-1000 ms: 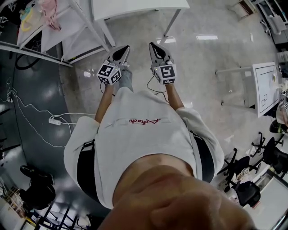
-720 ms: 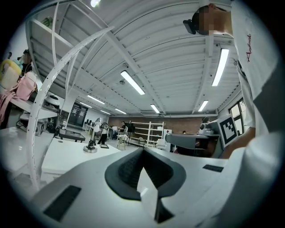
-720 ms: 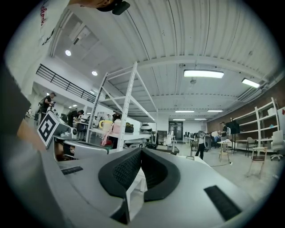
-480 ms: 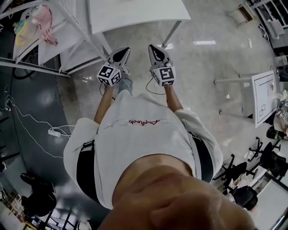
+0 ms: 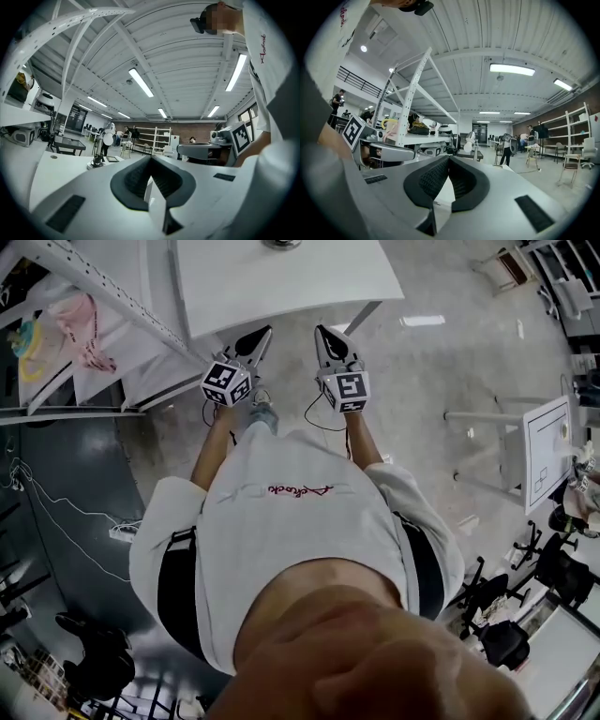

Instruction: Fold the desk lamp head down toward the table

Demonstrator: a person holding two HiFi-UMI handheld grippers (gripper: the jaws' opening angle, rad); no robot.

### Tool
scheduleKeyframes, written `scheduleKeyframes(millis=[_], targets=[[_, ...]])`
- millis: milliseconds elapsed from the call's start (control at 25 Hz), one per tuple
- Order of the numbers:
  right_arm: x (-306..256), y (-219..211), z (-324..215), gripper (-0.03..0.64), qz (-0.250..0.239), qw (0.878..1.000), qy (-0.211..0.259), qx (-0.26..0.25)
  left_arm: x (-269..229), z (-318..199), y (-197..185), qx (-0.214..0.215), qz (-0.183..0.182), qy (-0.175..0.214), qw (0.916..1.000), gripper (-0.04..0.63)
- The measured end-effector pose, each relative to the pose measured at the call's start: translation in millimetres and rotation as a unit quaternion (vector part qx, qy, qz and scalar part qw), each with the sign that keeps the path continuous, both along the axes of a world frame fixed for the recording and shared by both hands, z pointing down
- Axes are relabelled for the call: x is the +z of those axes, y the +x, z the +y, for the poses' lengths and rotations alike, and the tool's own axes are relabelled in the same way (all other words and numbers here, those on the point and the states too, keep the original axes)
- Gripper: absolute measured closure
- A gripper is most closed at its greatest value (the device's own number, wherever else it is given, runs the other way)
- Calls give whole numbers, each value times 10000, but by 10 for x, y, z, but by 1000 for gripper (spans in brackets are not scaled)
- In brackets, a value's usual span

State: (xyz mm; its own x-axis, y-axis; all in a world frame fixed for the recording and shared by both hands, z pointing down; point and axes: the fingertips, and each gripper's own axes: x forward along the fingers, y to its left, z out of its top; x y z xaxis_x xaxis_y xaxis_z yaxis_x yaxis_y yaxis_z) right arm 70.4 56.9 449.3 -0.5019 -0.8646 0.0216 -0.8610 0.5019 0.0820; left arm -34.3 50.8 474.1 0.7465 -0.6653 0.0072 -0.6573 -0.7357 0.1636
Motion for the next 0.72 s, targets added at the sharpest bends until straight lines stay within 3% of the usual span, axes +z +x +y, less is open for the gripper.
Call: scheduleKeyframes(millis=[720], targets=[[-62, -191, -1856, 592, 39, 9990, -65, 449, -56, -1826, -306, 309, -29, -32, 9995, 572]])
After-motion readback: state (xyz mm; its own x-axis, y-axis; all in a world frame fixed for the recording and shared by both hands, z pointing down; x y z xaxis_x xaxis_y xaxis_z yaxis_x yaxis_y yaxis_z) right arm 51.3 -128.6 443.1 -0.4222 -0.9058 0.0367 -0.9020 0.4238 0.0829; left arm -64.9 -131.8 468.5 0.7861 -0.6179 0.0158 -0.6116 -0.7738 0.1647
